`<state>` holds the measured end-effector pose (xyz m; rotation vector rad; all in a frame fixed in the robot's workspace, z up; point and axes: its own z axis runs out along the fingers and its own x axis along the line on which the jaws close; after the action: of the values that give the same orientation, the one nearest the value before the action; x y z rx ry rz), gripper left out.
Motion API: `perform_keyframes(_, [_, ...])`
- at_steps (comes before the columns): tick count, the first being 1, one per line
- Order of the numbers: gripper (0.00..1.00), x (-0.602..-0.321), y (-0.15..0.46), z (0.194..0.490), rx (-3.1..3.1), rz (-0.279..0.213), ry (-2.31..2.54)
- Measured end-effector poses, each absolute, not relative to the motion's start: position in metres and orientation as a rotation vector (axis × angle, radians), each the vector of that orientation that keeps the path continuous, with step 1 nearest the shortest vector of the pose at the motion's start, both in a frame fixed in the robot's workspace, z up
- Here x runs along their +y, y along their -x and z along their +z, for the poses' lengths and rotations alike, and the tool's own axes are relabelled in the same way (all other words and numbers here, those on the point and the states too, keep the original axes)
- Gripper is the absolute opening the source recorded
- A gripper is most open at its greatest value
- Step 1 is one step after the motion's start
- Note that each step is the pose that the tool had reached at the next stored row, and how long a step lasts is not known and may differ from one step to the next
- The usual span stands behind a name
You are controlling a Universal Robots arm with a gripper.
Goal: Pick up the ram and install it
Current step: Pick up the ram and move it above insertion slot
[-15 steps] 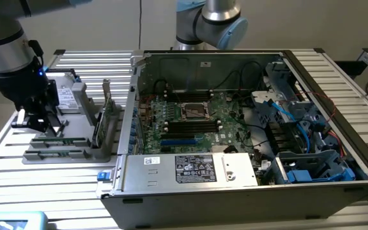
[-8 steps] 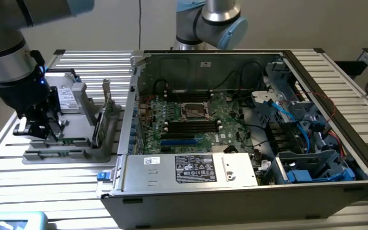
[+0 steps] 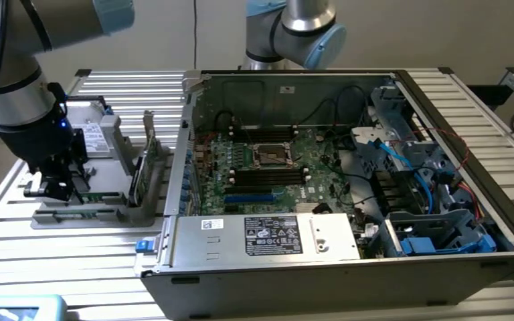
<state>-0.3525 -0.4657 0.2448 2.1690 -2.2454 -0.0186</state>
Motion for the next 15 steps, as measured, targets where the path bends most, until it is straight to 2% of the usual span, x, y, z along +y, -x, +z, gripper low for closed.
perform_keyframes(15, [0.36, -0.469, 0.356, 0.221, -2.255, -0.032, -2.157])
